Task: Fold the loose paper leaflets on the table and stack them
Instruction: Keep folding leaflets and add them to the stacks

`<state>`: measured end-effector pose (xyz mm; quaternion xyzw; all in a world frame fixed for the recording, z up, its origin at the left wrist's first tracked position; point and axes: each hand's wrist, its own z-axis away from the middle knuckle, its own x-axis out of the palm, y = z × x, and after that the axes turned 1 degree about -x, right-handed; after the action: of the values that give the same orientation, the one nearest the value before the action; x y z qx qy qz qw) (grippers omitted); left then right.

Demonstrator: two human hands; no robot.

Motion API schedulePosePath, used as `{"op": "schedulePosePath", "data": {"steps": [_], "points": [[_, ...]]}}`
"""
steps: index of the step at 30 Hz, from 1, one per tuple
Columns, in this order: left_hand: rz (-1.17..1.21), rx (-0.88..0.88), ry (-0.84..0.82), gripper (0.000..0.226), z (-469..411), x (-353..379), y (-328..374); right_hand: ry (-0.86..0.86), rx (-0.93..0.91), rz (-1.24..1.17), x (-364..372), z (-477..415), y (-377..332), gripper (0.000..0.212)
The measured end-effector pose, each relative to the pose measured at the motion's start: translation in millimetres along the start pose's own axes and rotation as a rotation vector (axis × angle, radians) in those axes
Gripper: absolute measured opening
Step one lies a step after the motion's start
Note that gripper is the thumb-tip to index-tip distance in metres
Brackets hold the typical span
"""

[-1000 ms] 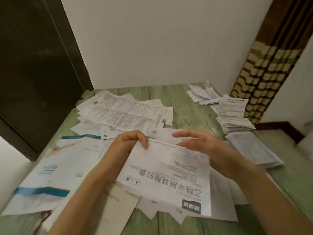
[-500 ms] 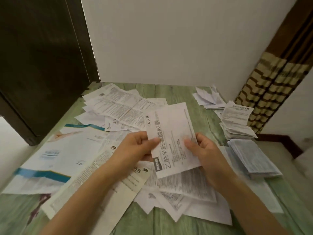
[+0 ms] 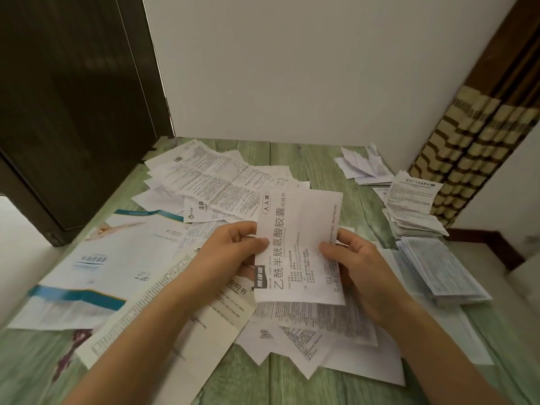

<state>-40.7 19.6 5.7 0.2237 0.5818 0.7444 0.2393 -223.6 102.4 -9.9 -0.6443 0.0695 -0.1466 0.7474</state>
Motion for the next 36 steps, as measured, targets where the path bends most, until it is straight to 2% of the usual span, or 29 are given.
{"op": "schedulePosePath", "data": {"steps": [3, 6, 10, 13, 17, 20, 21, 24, 28, 31, 36], "points": [[0.069, -0.013, 0.042, 0.023, 0.3, 1.7, 1.5, -0.003, -0.009, -0.005, -0.6, 1.8, -1.8, 0.029], [0.245, -0.051, 0.07, 0.027, 0.9, 4.8, 5.1, 0.002, -0.045, 0.013, -1.7, 4.6, -4.7, 0.037], [0.287, -0.141, -0.045, 0.038, 2.5, 4.1, 6.0, -0.02, -0.122, 0.096, -0.6, 8.5, -8.6, 0.056], [0.172, -0.134, -0.092, 0.031, 6.3, 6.7, 3.9, -0.071, -0.17, 0.083, 1.8, 9.6, -8.2, 0.05], [-0.005, -0.049, 0.038, 0.015, 6.1, 4.7, 0.3, -0.076, -0.129, 0.096, 0.5, 7.4, -5.0, 0.05], [-0.074, 0.042, 0.09, 0.012, 7.1, 4.6, 1.2, -0.082, -0.146, -0.033, -1.5, 4.8, -4.7, 0.029], [-0.097, 0.069, 0.09, 0.012, 7.8, 5.0, 1.5, -0.082, -0.154, -0.047, -3.0, 4.6, -4.1, 0.029], [-0.13, 0.095, 0.039, 0.013, 10.2, 8.1, 2.1, -0.078, -0.176, 0.119, -1.4, 5.9, -3.6, 0.027], [-0.201, 0.138, 0.042, 0.012, 11.2, 15.9, -0.9, -0.016, -0.204, 0.292, 9.6, 10.8, -3.6, 0.002], [-0.273, 0.184, 0.085, 0.013, 10.0, 15.3, -0.9, -0.001, -0.217, 0.343, 8.2, 9.8, -6.2, 0.011], [-0.225, 0.152, 0.114, 0.023, 9.1, 3.3, 4.9, 0.036, -0.216, 0.335, -1.4, 12.1, -18.6, 0.015]]}}
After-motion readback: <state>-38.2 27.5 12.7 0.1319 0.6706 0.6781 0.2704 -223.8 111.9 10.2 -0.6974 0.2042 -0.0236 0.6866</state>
